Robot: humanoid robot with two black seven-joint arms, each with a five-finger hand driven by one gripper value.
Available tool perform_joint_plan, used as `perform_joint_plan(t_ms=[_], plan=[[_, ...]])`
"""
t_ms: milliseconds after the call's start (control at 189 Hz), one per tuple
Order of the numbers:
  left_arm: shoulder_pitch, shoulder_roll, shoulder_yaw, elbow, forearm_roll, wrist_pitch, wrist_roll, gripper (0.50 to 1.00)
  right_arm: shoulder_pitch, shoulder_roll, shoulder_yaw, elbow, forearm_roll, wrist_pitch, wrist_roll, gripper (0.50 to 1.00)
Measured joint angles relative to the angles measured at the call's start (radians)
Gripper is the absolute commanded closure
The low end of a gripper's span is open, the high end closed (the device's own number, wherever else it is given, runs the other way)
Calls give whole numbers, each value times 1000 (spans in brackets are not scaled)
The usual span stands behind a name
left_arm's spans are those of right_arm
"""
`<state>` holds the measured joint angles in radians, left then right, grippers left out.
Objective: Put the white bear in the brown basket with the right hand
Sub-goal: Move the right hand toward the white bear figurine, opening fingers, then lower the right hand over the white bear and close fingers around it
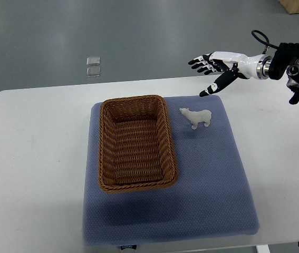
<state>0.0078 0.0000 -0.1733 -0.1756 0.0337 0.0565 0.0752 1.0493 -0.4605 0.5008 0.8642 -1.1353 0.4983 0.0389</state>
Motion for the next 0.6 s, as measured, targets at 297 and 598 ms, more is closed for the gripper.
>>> perform_joint_plan(t_ms=[297, 598], plan=[[0, 0, 1, -5, 0, 0, 0, 500, 45, 2, -144, 53, -80, -34, -50, 572], [0, 0, 3, 0, 0, 0, 0, 500, -35, 58, -154, 52, -86, -136, -51, 576]])
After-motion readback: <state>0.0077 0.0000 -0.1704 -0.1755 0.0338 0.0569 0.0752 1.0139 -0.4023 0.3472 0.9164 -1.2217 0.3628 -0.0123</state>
